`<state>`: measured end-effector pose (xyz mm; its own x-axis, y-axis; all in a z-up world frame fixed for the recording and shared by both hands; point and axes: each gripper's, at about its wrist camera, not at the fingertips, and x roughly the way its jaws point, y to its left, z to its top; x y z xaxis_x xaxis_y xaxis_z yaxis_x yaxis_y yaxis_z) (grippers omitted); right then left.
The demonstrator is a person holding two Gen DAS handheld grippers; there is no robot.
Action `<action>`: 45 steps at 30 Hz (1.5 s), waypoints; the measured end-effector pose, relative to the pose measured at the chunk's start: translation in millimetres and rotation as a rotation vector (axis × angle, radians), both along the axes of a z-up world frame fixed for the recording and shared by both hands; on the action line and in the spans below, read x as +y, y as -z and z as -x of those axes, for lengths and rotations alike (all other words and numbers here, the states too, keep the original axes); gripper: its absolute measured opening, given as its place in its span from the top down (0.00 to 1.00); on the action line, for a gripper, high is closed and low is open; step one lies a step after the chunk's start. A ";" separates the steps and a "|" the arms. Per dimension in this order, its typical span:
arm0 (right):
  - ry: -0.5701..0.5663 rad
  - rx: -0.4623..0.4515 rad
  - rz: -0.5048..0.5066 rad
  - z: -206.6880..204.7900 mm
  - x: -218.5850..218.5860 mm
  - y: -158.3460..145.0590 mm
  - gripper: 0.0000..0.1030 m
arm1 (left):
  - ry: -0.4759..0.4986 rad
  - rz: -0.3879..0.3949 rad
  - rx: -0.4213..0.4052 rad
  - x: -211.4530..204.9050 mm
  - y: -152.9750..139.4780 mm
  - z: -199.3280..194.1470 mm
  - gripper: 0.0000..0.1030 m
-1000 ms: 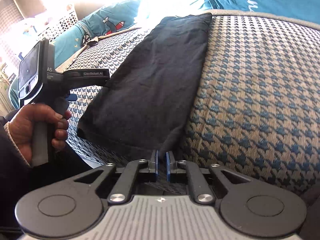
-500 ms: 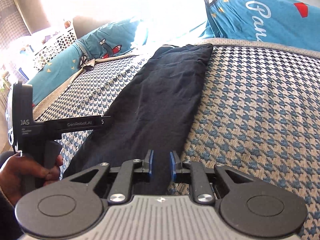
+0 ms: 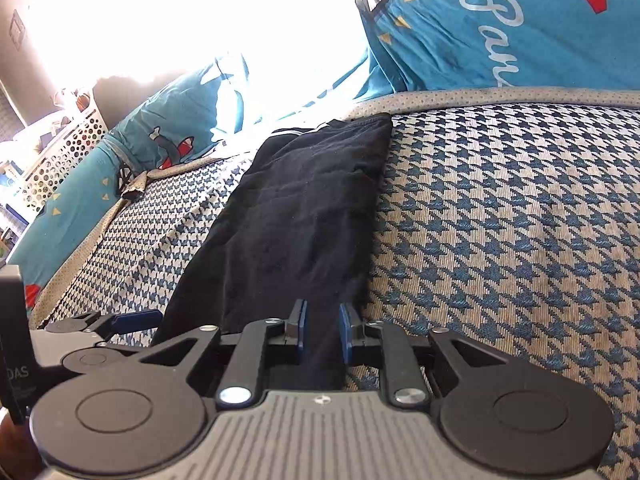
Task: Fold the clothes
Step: 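Close the right tool on the folded shirt's end near the pillow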
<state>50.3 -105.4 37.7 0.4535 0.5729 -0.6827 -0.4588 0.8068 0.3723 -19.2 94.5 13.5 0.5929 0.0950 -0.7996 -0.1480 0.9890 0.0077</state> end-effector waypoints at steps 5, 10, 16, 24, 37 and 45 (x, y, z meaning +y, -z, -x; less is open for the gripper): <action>0.016 -0.022 -0.003 -18.3 9.8 5.0 0.84 | 0.010 -0.020 0.006 -0.6 2.0 -9.6 0.00; 0.033 -0.038 -0.021 -36.4 20.6 10.5 0.84 | 0.000 -0.005 0.030 6.0 6.3 -19.9 0.00; 0.047 -0.060 -0.041 -57.6 34.2 17.5 0.84 | -0.003 0.032 0.066 9.5 12.9 -22.2 0.00; 0.057 -0.061 -0.042 -84.8 51.2 33.6 0.84 | -0.006 0.021 0.076 8.6 16.0 -25.0 0.00; 0.115 -0.046 -0.123 -109.5 39.1 21.8 0.84 | -0.030 0.023 0.083 8.1 17.1 -28.5 0.00; 0.217 0.025 -0.229 -143.5 15.3 32.8 0.74 | -0.032 0.025 0.085 8.4 17.7 -30.1 0.00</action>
